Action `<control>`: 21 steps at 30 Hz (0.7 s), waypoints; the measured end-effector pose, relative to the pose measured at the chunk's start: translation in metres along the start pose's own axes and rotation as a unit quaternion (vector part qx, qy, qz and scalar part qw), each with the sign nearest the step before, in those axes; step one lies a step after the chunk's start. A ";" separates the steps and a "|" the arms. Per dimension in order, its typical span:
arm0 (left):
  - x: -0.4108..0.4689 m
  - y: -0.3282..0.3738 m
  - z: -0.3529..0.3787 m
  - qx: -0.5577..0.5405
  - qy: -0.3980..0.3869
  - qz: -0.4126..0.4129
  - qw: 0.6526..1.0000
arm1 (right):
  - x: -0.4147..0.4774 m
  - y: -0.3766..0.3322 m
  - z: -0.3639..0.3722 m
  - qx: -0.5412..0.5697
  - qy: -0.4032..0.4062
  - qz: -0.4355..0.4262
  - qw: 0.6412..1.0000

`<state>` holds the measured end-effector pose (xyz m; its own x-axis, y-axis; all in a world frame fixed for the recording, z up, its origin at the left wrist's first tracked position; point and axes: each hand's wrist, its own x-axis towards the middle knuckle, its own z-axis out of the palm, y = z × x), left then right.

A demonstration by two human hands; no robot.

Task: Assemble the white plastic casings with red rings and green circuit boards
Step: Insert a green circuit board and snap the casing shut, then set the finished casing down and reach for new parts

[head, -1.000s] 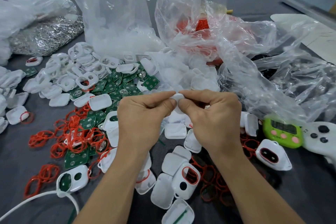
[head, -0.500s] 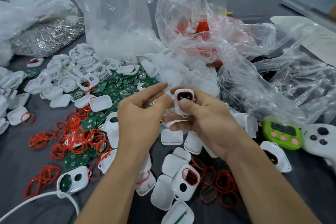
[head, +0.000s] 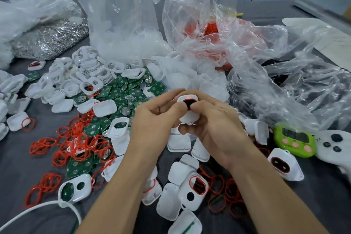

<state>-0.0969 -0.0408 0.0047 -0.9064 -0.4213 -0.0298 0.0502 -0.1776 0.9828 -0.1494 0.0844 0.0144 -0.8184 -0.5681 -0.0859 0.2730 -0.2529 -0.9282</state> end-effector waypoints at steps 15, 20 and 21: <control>0.004 -0.001 -0.002 0.025 0.003 0.024 0.999 | 0.001 0.002 -0.001 -0.006 -0.032 -0.001 0.999; 0.004 -0.006 -0.001 0.089 0.039 0.052 0.994 | 0.000 -0.008 -0.001 -0.033 -0.040 0.035 0.998; 0.002 -0.002 0.000 0.123 0.054 0.071 0.988 | -0.001 -0.014 -0.001 -0.041 -0.019 0.036 0.998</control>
<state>-0.0985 -0.0413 0.0024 -0.8470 -0.5210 0.1058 0.0586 0.1064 0.9926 -0.1528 0.0893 0.0271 -0.7779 -0.6125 -0.1403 0.2864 -0.1469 -0.9468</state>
